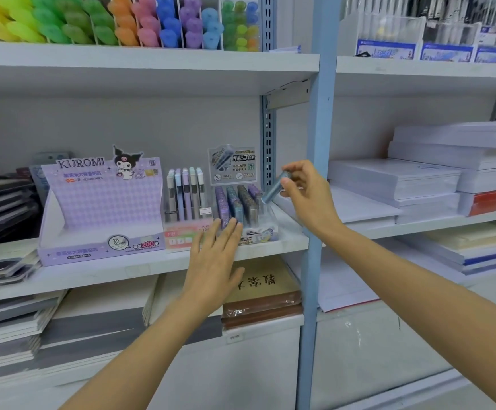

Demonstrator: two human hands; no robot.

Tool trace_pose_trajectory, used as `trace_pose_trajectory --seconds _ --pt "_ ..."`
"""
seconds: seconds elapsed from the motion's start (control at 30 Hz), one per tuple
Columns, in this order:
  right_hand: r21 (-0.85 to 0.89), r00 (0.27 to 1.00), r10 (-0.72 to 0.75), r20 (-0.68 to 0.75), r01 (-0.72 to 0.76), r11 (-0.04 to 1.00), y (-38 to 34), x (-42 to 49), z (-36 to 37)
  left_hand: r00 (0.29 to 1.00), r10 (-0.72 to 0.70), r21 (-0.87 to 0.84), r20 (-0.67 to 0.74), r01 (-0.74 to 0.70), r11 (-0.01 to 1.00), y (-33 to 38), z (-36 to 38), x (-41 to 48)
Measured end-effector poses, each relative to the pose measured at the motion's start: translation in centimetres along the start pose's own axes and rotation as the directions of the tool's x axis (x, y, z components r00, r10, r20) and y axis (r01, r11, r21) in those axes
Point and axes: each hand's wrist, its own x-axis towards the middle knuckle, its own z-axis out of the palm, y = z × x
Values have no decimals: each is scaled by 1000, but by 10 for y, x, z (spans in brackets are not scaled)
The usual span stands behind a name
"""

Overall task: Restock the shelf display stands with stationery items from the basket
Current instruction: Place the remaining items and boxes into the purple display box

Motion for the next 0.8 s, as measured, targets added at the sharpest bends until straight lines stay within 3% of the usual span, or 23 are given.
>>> trace_pose_trajectory --seconds 0.3,0.5,0.8 --pt "-281 988 90 128 -51 958 32 11 21 1000 9 60 -15 -8 998 -5 16 -2" --pt "-356 931 83 354 52 933 27 32 17 998 21 28 -54 -19 999 -6 22 -4" --pt "-350 982 -41 187 106 931 47 16 33 996 25 35 -89 -22 999 -6 28 -4"
